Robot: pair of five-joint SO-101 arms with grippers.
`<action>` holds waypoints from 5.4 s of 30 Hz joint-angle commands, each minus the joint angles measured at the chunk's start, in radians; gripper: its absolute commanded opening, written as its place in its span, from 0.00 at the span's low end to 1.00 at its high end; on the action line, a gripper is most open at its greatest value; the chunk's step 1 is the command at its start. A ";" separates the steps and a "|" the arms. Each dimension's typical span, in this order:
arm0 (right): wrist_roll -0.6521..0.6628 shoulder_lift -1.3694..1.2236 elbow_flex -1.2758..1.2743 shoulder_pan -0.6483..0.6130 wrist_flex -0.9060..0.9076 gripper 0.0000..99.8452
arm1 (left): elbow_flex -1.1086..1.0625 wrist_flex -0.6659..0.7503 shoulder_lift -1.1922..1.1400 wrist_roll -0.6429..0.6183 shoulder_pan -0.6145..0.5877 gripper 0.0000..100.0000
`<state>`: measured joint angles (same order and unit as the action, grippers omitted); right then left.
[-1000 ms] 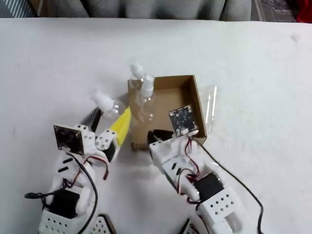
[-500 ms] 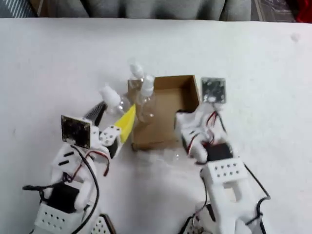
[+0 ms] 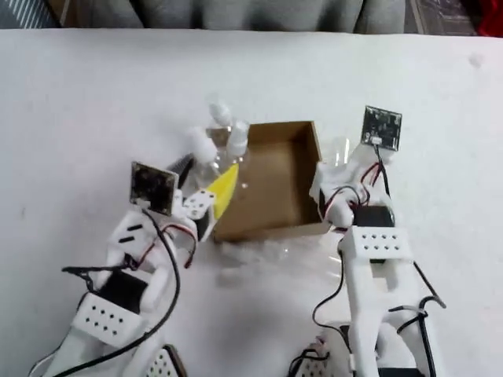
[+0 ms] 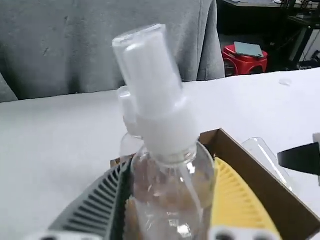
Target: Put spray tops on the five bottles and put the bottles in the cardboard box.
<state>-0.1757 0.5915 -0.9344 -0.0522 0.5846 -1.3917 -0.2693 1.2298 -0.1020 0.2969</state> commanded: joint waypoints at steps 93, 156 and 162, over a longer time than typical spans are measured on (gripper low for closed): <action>0.000 -0.008 0.057 0.021 -0.022 0.02 | -0.272 0.402 -0.272 0.058 -0.002 0.39; 0.060 -0.008 0.017 -0.024 -0.087 0.02 | -0.101 -0.862 0.591 0.063 -0.154 0.38; 0.061 -0.007 -0.015 -0.024 -0.154 0.02 | -0.072 -0.911 0.591 0.064 -0.188 0.38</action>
<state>-0.1266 0.5792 -0.9605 -0.0736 0.4649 -1.5251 -1.1699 1.8098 -0.0468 0.1481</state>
